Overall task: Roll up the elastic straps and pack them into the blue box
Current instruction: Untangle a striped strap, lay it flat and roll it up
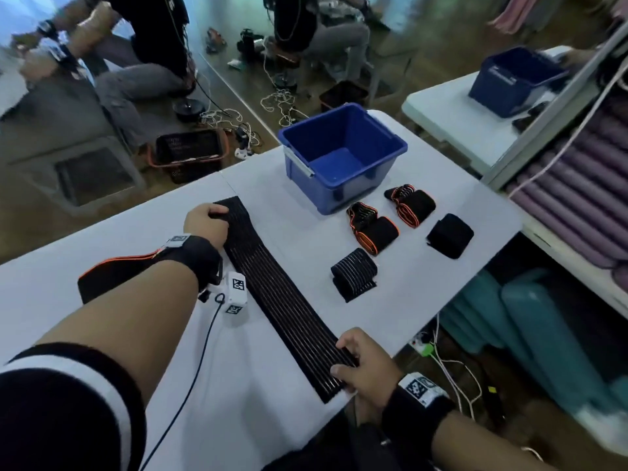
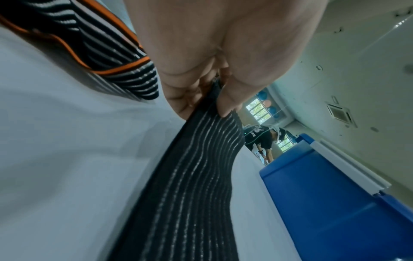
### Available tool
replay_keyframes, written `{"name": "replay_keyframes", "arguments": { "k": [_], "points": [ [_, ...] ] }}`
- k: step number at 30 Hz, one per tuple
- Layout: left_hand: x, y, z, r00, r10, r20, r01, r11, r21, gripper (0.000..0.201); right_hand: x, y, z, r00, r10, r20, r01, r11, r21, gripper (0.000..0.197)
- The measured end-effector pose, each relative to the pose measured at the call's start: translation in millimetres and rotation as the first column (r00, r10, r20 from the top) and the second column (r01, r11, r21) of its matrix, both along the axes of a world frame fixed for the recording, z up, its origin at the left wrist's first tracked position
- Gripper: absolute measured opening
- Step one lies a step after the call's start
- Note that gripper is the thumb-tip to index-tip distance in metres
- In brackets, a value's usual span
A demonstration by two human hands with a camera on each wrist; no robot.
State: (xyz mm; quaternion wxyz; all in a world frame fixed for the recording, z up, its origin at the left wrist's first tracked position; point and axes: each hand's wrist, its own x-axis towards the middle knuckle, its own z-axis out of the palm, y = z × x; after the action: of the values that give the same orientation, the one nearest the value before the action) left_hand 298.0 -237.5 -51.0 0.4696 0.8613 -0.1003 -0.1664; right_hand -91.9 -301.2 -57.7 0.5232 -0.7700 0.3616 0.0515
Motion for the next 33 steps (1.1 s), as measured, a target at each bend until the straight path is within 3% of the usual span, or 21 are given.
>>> {"name": "replay_keyframes", "arguments": {
  "k": [5,8,13,16,21,26,29,33],
  "points": [
    [9,-7,2,0.999,-0.029,0.040,0.027,0.998,0.055,0.024,-5,-2,5,0.999,-0.010,-0.035,0.012,0.999,0.041,0.031],
    [12,-3,0,0.998,-0.048,0.043,0.042,0.990,0.136,0.028,-5,-6,9,0.998,0.054,-0.041,-0.053,0.998,0.035,0.038],
    [5,12,-4,0.966,-0.235,0.108,0.179,0.908,0.379,0.035,-4,-10,15,0.994,0.109,-0.031,-0.106,0.989,0.102,0.050],
    [-9,21,-3,0.946,-0.286,0.155,0.206,0.895,0.395,0.036,-4,-18,15,0.976,0.212,-0.053,-0.206,0.972,0.111,0.055],
    [-86,42,10,0.913,-0.351,0.209,0.272,0.904,0.329,0.024,-2,-30,10,0.931,0.336,-0.141,-0.331,0.942,0.055,0.065],
    [-190,84,5,0.852,-0.517,0.079,0.475,0.828,0.297,0.015,3,-39,9,0.892,0.425,-0.155,-0.422,0.905,0.053,0.063],
    [-239,104,1,0.798,-0.601,0.028,0.568,0.768,0.295,0.043,10,-46,6,0.866,0.479,-0.141,-0.485,0.874,-0.011,0.060],
    [-278,110,-6,0.802,-0.597,0.010,0.554,0.751,0.361,0.071,17,-51,-2,0.841,0.526,-0.125,-0.536,0.841,-0.067,0.052]
  ]
}}
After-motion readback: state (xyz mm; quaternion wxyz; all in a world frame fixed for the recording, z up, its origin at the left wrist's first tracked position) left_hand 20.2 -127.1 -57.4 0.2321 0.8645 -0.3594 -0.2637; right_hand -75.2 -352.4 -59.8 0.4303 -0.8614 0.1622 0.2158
